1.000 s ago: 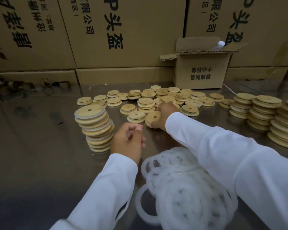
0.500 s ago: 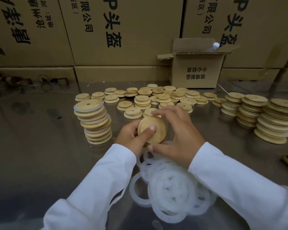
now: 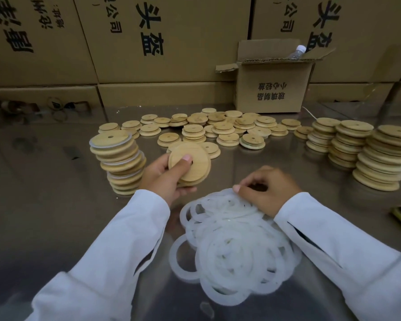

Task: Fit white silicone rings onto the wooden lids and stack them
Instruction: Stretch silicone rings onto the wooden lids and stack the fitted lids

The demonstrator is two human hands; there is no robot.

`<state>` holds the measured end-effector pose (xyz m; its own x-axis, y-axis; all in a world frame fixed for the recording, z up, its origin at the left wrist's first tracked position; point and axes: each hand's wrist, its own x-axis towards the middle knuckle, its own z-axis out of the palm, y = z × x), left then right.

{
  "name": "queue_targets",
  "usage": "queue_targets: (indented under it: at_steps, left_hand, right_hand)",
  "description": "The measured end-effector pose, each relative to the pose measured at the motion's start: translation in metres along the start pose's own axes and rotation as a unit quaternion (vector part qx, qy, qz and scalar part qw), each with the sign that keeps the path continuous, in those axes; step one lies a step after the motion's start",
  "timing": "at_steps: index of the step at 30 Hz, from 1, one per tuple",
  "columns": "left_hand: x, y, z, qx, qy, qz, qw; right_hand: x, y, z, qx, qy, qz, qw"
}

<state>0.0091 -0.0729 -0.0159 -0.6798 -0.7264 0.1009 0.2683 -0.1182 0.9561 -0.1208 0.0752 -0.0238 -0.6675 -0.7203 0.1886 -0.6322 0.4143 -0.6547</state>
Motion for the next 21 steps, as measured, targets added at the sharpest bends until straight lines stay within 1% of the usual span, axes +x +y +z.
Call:
queue_targets:
  at_steps: [3, 7, 9, 14, 16, 18, 21]
  left_hand:
    - [0.0, -0.001, 0.001, 0.005, 0.0, 0.004, 1.0]
    - [-0.001, -0.001, 0.0, 0.01, 0.005, 0.004, 1.0]
    - [-0.001, -0.001, 0.0, 0.015, 0.005, 0.004, 1.0]
    - [0.0, -0.002, 0.001, 0.019, 0.005, -0.002, 1.0]
    - [0.0, -0.002, 0.001, 0.011, 0.003, -0.008, 1.0]
    - [0.0, -0.001, 0.002, 0.002, 0.003, -0.019, 1.0]
    - [-0.001, 0.0, 0.002, -0.013, 0.01, -0.034, 0.999]
  right_hand:
    - [-0.002, -0.001, -0.002, 0.035, -0.007, -0.013, 0.999]
    - [-0.001, -0.002, -0.004, -0.009, -0.028, -0.012, 1.0]
    - [-0.001, -0.002, -0.005, -0.009, -0.037, -0.009, 0.999]
    - [0.0, 0.0, -0.004, 0.032, -0.018, 0.0, 0.999]
    - [0.0, 0.0, -0.005, 0.053, 0.01, -0.001, 0.999]
    - [0.0, 0.0, -0.009, 0.095, 0.057, -0.015, 0.994]
    - [-0.002, -0.006, -0.013, 0.181, 0.119, -0.054, 0.975]
